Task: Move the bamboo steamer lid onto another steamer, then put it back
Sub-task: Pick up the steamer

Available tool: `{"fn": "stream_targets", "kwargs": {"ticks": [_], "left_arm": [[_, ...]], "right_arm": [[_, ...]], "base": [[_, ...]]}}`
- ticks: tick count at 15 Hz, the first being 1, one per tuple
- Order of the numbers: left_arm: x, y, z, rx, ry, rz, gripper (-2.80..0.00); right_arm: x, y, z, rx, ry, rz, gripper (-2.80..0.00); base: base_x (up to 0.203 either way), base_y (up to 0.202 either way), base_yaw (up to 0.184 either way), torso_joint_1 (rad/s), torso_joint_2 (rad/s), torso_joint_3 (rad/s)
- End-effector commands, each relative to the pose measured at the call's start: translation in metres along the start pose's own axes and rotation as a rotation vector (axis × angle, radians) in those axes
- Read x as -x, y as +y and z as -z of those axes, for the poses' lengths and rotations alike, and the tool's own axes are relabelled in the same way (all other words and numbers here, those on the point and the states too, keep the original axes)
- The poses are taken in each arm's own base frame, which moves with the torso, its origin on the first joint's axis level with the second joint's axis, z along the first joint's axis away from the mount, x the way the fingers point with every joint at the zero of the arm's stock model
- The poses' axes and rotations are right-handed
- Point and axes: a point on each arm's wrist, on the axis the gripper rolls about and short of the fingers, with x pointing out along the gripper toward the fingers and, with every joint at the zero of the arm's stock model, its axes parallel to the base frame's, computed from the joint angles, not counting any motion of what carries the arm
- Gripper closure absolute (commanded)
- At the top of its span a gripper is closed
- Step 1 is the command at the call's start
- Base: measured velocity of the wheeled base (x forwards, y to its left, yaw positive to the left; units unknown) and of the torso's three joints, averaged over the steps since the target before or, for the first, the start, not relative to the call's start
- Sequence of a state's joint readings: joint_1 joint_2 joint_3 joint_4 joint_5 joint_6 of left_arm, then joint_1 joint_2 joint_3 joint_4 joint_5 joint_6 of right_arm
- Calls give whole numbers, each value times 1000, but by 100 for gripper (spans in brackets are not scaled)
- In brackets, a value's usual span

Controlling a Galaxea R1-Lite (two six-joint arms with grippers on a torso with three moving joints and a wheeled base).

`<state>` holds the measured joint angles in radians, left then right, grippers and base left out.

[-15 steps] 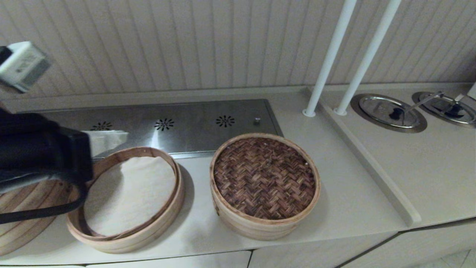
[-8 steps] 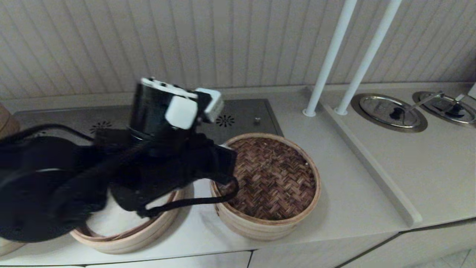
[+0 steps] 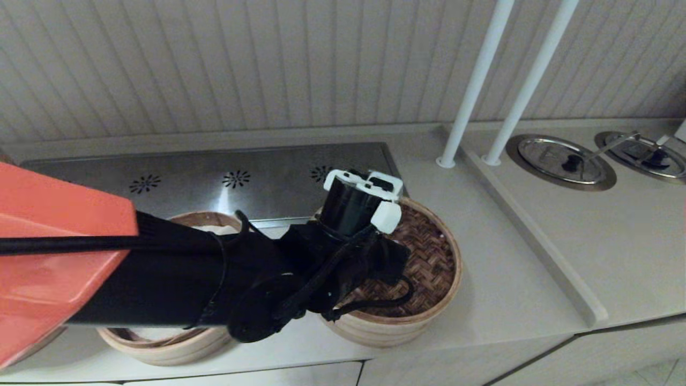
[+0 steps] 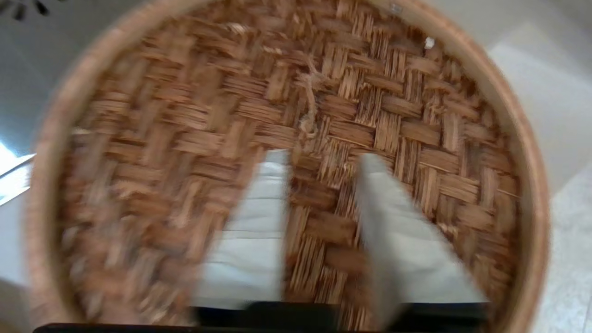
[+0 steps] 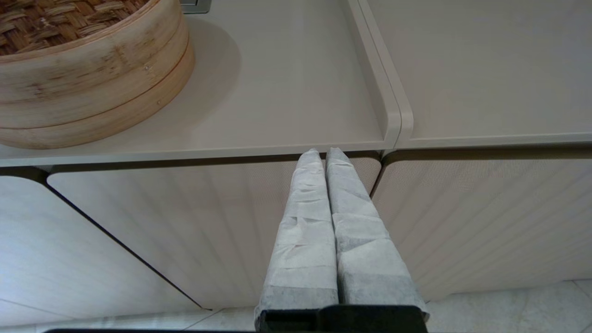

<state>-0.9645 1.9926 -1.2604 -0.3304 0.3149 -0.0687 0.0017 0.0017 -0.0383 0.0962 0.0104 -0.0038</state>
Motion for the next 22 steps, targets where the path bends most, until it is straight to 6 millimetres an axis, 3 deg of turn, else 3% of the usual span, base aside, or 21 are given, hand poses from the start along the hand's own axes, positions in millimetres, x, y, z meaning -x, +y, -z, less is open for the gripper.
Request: {"fn": "stream_targets", "kwargs": {"ticks": [1,13,14,22], "left_arm": [[-12,-3,7,-6,18,-3,-280],[-25,0,12,-4,18,-16,-280],[-25,0,12,-7,19,-17,0],[-25,1,12,-38,18,-20,0]], "right_arm": [[0,0,0,1,2,-2,0],[0,0,0,1,2,-2,0],[0,0,0,1,2,-2,0],[0,0,0,2,2,-2,0]], "base": [[0,0,0,0,0,0],[0,0,0,0,0,0],[0,0,0,0,0,0],[0,0,0,0,0,0]]}}
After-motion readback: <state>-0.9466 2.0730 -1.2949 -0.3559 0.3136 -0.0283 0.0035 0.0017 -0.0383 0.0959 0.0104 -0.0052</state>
